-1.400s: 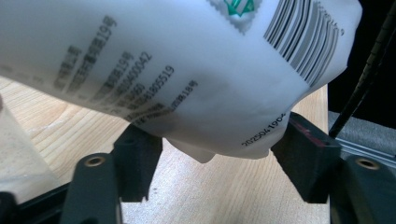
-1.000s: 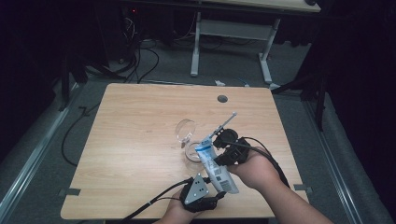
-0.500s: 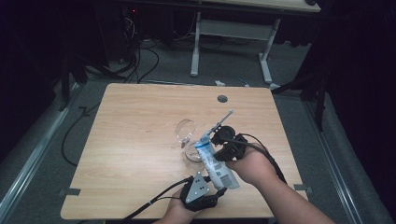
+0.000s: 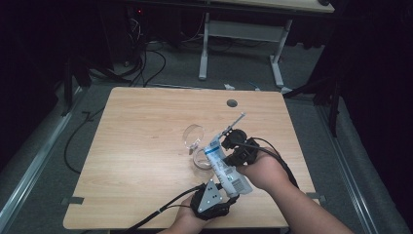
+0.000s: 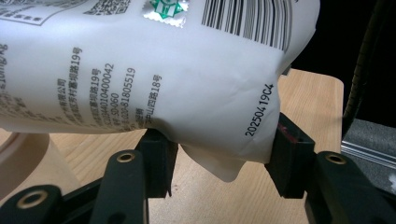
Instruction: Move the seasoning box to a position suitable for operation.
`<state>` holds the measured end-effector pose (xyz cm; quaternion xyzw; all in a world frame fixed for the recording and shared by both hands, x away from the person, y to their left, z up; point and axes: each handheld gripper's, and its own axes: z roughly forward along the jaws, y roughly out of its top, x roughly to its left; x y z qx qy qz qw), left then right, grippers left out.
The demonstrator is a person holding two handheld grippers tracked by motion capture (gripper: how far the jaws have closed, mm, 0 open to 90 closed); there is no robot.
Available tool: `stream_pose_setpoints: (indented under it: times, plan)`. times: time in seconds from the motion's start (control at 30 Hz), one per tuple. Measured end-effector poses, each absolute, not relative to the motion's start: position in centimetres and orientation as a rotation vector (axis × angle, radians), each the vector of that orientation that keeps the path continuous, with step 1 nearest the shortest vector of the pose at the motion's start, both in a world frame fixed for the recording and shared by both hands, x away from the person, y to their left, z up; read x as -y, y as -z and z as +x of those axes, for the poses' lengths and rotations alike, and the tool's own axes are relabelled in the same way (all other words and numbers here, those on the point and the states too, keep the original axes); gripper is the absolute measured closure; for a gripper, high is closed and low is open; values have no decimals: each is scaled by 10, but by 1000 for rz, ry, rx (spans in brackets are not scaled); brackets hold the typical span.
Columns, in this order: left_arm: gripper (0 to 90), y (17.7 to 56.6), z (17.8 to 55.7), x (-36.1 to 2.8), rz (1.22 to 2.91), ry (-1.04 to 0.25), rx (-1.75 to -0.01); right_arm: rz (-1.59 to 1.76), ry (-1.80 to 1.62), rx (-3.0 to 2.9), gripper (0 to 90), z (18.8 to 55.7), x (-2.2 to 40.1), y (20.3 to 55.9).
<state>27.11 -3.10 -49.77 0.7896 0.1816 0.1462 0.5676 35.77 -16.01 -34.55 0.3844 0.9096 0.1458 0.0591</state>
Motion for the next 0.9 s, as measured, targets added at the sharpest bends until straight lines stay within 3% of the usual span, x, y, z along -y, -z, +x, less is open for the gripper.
stream_pose_setpoints:
  times: [0.7,0.9]
  plan:
    - [546,494,275,32,1842,-378,-489,1169,-470,-2737,858,367,153,349]
    - [547,493,275,32,1848,-382,-486,1161,-466,-2733,890,366,153,349]
